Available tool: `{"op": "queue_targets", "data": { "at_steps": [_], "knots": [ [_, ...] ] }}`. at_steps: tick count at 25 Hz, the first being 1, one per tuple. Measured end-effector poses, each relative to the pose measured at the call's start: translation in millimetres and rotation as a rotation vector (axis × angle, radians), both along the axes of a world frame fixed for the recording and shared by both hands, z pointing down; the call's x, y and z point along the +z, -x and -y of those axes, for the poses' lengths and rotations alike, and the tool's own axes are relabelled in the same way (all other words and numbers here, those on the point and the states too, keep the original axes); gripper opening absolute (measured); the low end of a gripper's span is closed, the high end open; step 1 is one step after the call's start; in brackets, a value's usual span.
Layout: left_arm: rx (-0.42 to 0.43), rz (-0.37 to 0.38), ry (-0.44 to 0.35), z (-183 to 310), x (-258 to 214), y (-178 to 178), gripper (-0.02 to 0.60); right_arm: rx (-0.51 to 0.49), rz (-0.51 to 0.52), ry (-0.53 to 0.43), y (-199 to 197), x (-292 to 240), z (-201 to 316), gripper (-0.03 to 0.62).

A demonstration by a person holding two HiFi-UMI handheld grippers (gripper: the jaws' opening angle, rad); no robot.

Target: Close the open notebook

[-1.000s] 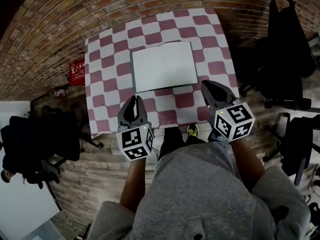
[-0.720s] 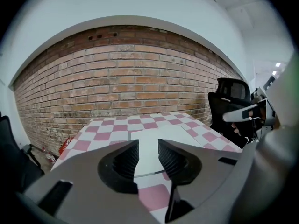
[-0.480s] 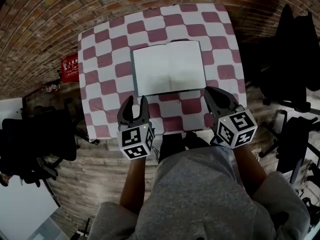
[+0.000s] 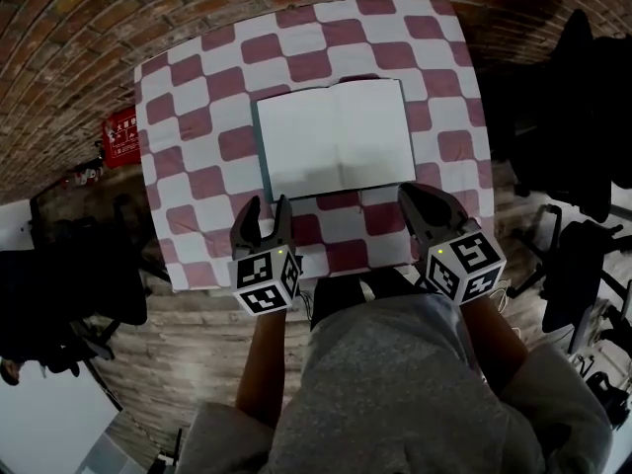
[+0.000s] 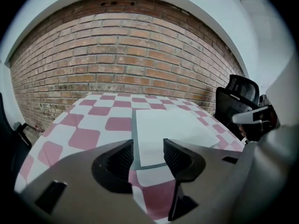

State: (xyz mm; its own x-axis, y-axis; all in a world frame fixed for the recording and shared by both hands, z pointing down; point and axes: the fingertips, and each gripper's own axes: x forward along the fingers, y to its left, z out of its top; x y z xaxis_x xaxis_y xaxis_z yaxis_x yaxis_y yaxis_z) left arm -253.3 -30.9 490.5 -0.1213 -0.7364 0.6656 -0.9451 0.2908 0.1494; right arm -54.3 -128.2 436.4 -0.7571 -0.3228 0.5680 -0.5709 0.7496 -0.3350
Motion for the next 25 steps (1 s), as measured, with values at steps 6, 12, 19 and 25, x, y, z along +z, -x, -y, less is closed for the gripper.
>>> {"op": "queue_targets", "data": {
  "at_steps": [6,12,19,25],
  "knots": [
    [0.021,-0.034,0.036,7.8,22.4,6.2,0.198,-0.025,-0.026,0.034,12.8,14.6,-8.1,0.029],
    [0.021,-0.075,0.077,9.5,41.8,12.2,0.206,-0.014,-0.042,0.056,21.9,23.2,-3.2,0.029],
    [-0.019,-0.164,0.073,8.9,52.4,12.3,0.209,0.002,-0.053,0.078,29.4,29.5,-1.2,0.029],
    [-0.025,-0.227,0.063,8.6,52.3,10.8,0.207,0.001,-0.047,0.09,35.5,31.2,-3.4,0.029]
  ]
}}
